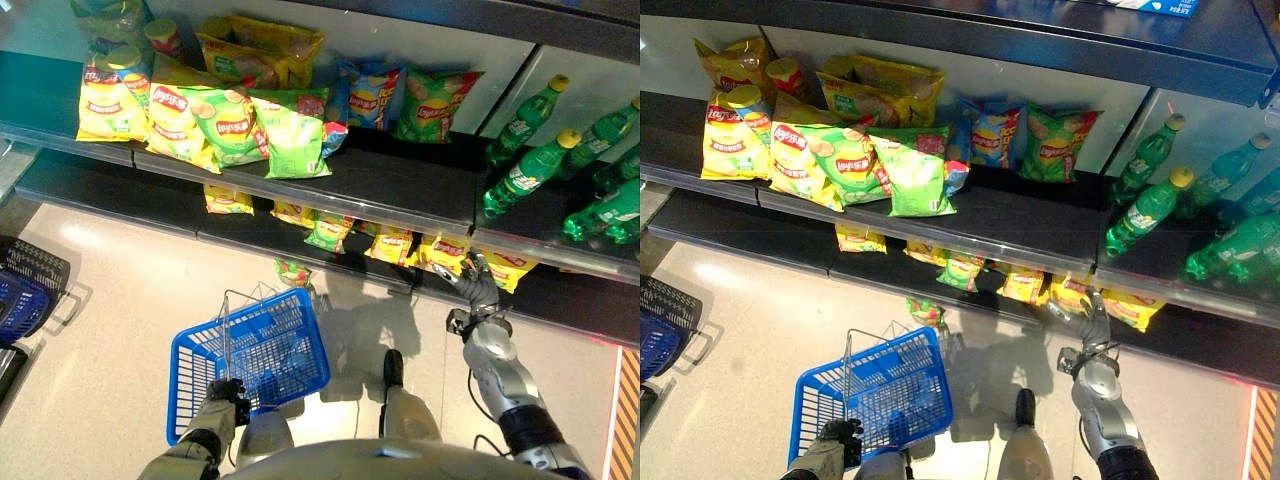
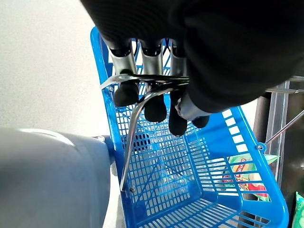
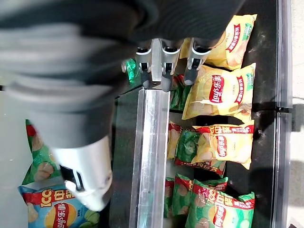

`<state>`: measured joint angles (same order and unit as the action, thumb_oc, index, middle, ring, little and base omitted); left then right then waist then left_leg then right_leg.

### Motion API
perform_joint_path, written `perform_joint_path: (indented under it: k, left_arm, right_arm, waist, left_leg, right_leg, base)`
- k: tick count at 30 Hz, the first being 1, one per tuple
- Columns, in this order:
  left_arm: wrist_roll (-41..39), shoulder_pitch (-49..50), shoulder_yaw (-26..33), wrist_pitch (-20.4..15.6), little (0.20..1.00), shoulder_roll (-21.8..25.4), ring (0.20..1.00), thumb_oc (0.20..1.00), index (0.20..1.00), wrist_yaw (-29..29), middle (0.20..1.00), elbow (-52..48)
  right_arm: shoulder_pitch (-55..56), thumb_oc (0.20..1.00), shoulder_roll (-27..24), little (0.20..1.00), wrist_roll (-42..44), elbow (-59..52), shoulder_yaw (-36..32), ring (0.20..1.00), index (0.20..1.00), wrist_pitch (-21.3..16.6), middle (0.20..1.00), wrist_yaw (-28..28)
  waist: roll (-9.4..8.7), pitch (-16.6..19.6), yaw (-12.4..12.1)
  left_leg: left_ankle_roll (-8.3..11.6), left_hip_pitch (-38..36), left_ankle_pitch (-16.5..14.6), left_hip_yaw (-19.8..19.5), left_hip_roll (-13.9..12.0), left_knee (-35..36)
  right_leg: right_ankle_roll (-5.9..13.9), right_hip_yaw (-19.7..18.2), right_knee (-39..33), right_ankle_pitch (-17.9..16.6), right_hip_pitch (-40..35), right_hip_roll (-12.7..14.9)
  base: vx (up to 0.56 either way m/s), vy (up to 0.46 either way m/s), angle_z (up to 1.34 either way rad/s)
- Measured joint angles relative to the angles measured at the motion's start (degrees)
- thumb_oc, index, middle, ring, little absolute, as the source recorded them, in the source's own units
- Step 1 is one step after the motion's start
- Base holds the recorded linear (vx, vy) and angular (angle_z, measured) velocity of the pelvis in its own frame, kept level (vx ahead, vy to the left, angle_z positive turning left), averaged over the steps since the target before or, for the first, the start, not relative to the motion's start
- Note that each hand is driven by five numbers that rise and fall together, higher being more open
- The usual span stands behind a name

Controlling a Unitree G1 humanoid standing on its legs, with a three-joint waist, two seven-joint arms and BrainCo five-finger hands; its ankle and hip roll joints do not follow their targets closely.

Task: Pick up the snacks into the basket

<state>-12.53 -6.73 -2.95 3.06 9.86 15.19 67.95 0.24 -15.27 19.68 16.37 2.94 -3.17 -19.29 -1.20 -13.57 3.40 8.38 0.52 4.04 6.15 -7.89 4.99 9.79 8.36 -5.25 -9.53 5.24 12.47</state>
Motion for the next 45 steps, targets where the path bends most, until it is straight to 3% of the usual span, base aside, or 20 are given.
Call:
perform_joint_path:
  k: [12, 21, 28, 31, 35, 37, 45]
  left_arm:
    - [3.1, 0.0, 0.7, 0.1, 0.200, -0.2, 0.200, 0.200, 0.200, 0.0, 0.200, 0.5]
    - [9.7, -1.0, -3.7, 0.1, 0.200, -0.5, 0.200, 0.200, 0.200, 0.8, 0.200, -1.1]
    - [12.7, -2.7, -7.2, 0.2, 0.200, -1.1, 0.200, 0.200, 0.200, 1.1, 0.200, -2.2]
    - [13.7, -3.5, -7.2, 0.2, 0.200, -0.9, 0.200, 0.200, 0.200, 1.1, 0.200, -2.9]
    - [14.1, -3.6, -7.2, 0.2, 0.200, -0.8, 0.200, 0.200, 0.200, 1.1, 0.200, -3.5]
    - [14.0, -4.1, -8.4, 0.2, 0.200, -0.6, 0.200, 0.200, 0.200, 1.1, 0.200, -3.5]
    - [13.9, -5.4, -11.8, 0.0, 0.200, -0.1, 0.200, 0.200, 0.200, 1.1, 0.200, -6.1]
  right_arm:
    - [1.3, 1.000, -1.7, 1.000, -0.1, -5.0, -0.9, 1.000, 1.000, 0.0, 1.000, -0.6]
    - [-0.2, 1.000, -5.8, 1.000, -0.4, -9.5, -8.8, 1.000, 1.000, -1.2, 1.000, -4.1]
    - [-2.9, 1.000, -8.3, 1.000, 1.4, -9.6, -13.3, 1.000, 1.000, -2.7, 1.000, -6.4]
    - [-3.9, 1.000, -8.9, 1.000, 2.5, -9.2, -14.1, 1.000, 1.000, -3.1, 1.000, -6.5]
    - [-6.5, 1.000, -10.1, 1.000, 2.6, -6.4, -14.2, 1.000, 1.000, -3.1, 1.000, -6.9]
    - [-10.4, 1.000, -12.1, 1.000, 3.1, 0.3, -13.2, 1.000, 1.000, -3.1, 1.000, -7.3]
    - [-23.5, 1.000, -19.5, 1.000, 5.2, 12.6, -6.8, 1.000, 1.000, -1.4, 1.000, -7.4]
  waist:
    - [0.23, 0.0, 0.4]
    - [1.17, -0.3, 0.7]
    - [2.16, -1.8, 0.9]
    - [2.14, -4.1, 1.5]
    - [2.16, -5.6, 1.8]
    - [2.15, -5.7, 1.9]
    - [4.13, -10.0, 0.9]
  left_leg:
    - [0.02, 0.1, 0.0, 0.0, -0.1, 0.0]
    - [0.34, 2.9, 0.2, 0.2, -0.1, 0.0]
    - [0.36, 4.1, 0.2, 0.1, -0.1, 0.0]
    - [0.36, 4.1, 0.2, 0.1, 0.0, 0.0]
    - [0.39, 4.2, 0.1, 0.1, 0.0, 0.0]
    - [0.44, 4.8, 0.1, 0.1, 0.0, 0.0]
    - [0.42, 7.4, 0.2, 0.2, 0.0, 0.0]
  right_leg:
    - [-0.08, 0.0, 0.0, 0.1, 0.1, -0.1]
    - [-0.45, -0.1, 0.0, -0.4, 3.1, -0.1]
    - [-0.35, -0.2, 0.0, -0.3, 4.4, -0.1]
    - [-0.34, -0.1, 0.0, -0.3, 4.3, -0.1]
    - [-0.33, -0.1, 0.0, -0.3, 4.4, -0.1]
    - [-0.30, -0.3, 0.0, -0.3, 5.2, -0.1]
    - [-0.46, -1.0, 0.1, -0.9, 8.2, -0.2]
  base:
    - [0.00, 0.000, 0.00]
    - [-0.01, 0.000, -0.02]
    - [0.00, 0.000, 0.00]
    - [0.00, 0.000, 0.00]
    - [-0.02, 0.001, 0.00]
    - [-0.04, -0.002, -0.02]
    - [-0.04, 0.004, -0.05]
